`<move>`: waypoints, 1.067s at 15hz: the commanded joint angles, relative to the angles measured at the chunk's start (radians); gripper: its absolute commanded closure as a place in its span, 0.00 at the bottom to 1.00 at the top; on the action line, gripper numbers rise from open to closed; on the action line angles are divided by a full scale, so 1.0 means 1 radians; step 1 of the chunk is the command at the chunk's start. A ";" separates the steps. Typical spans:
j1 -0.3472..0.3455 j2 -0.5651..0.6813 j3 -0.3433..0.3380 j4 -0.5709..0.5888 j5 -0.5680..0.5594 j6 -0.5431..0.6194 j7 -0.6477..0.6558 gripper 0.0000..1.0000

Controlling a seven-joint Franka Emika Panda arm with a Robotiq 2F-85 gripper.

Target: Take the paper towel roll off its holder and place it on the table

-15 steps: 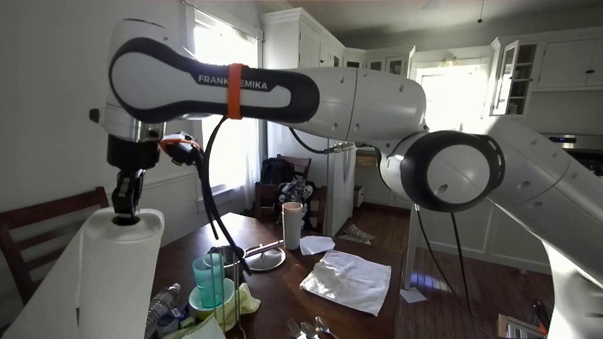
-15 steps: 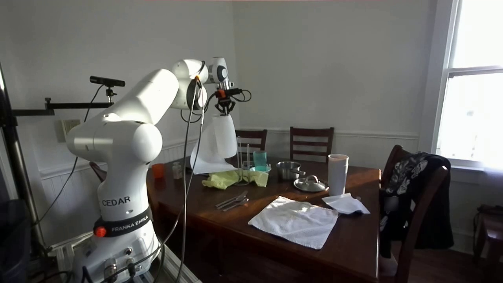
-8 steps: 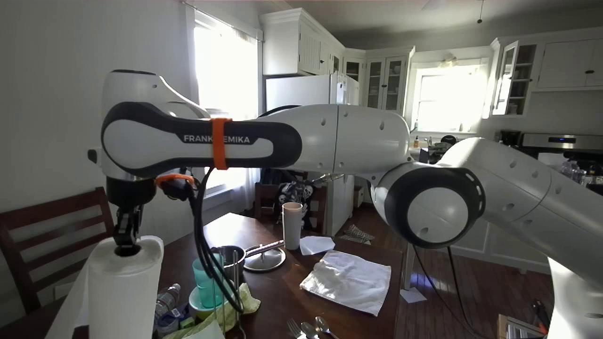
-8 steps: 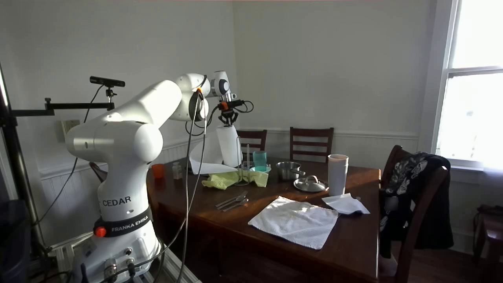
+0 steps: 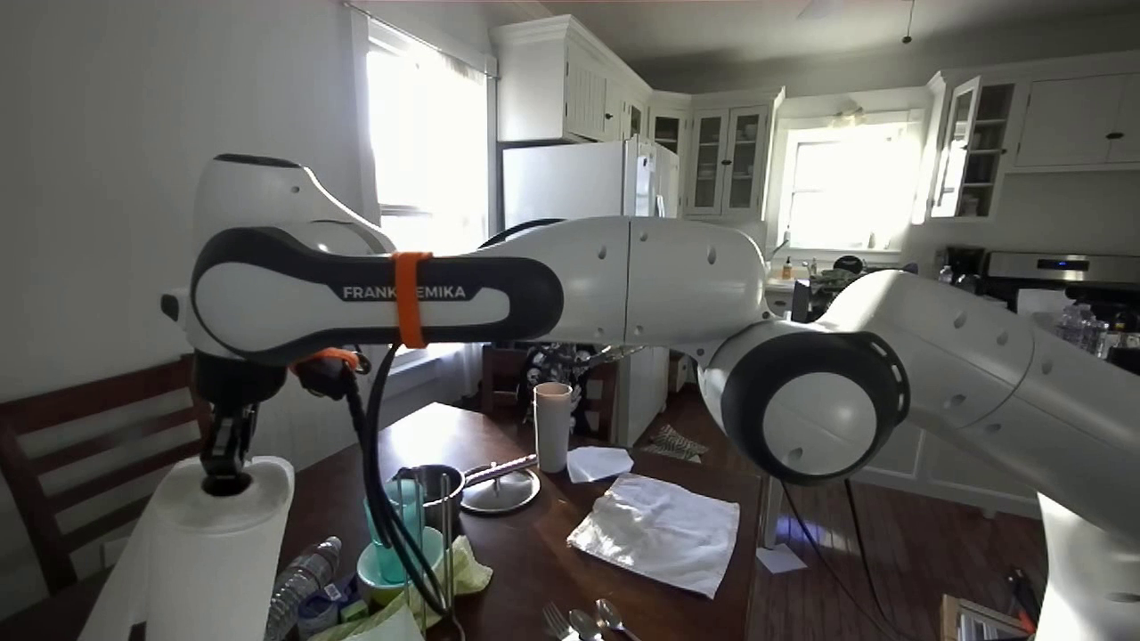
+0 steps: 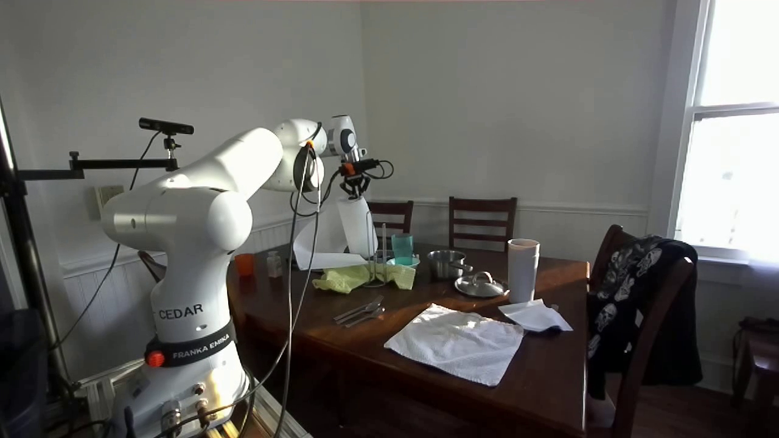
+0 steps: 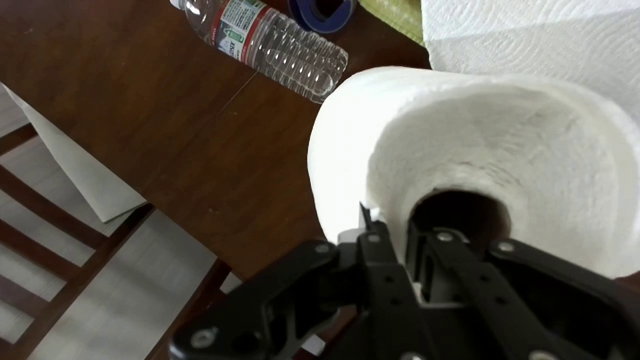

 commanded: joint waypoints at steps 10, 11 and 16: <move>0.005 0.037 -0.004 0.006 0.007 0.017 -0.060 0.87; 0.005 0.037 -0.004 0.005 0.007 0.017 -0.060 0.87; 0.000 0.044 0.002 0.003 0.014 0.018 -0.067 0.88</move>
